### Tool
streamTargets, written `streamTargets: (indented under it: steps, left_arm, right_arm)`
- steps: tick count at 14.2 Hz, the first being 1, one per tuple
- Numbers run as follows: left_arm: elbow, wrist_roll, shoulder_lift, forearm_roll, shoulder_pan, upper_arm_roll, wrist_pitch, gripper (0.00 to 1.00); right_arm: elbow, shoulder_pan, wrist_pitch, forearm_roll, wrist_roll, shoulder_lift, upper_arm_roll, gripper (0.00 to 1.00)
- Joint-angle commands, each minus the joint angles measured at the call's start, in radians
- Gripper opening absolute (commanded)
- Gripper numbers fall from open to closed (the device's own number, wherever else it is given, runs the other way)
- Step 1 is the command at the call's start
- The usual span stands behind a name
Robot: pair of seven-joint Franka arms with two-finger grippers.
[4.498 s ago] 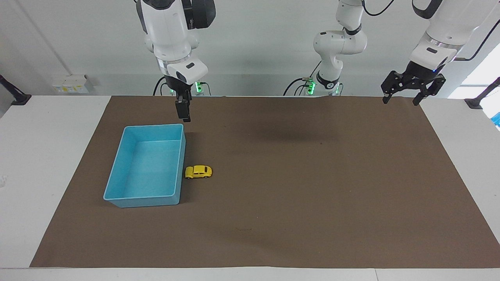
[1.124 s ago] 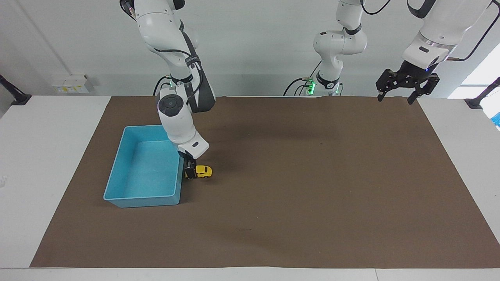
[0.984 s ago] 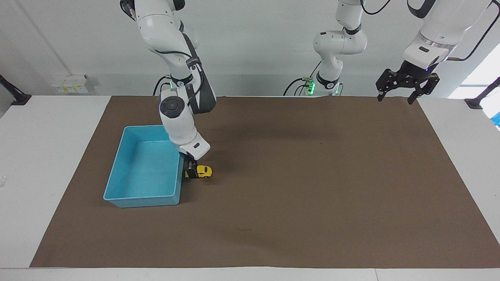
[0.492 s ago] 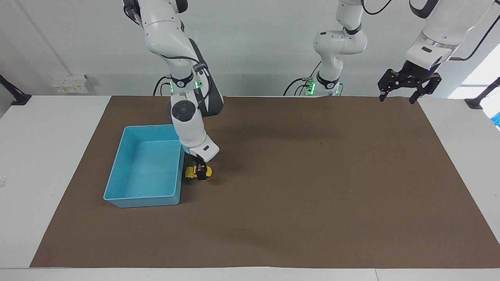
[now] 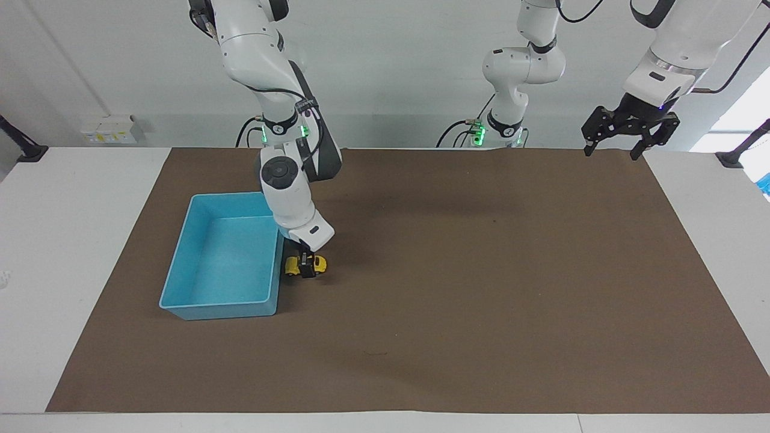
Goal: Wind up and store yellow beetle car
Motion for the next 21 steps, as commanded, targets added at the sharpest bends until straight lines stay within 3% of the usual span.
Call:
streamTargets:
  steps: [1, 5, 6, 9, 15, 21]
  left_arm:
    - [-0.006, -0.009, -0.009, -0.012, 0.005, 0.000, -0.011, 1.00]
    - [-0.006, -0.009, -0.009, -0.012, 0.005, 0.000, -0.010, 1.00]
    - [-0.006, -0.009, -0.009, -0.012, 0.005, 0.000, -0.011, 1.00]
    - [-0.006, -0.009, -0.009, -0.012, 0.005, 0.000, -0.010, 1.00]
    - [-0.006, -0.009, -0.009, -0.012, 0.005, 0.000, -0.010, 1.00]
    - [-0.006, -0.010, -0.009, -0.001, 0.003, 0.001, -0.019, 1.00]
  right_arm:
    - [-0.013, -0.008, 0.018, -0.018, 0.049, -0.003, 0.007, 0.63]
    - [-0.016, -0.008, 0.018, -0.019, 0.051, -0.005, 0.006, 0.63]
    - [-0.016, -0.008, 0.016, -0.019, 0.051, -0.005, 0.006, 0.59]
    - [-0.013, -0.008, 0.015, -0.019, 0.051, -0.005, 0.007, 0.30]
    - [0.034, 0.009, -0.013, -0.016, 0.097, 0.006, 0.009, 0.23]
    - [0.095, 0.034, -0.059, 0.001, 0.161, 0.004, 0.010, 0.23]
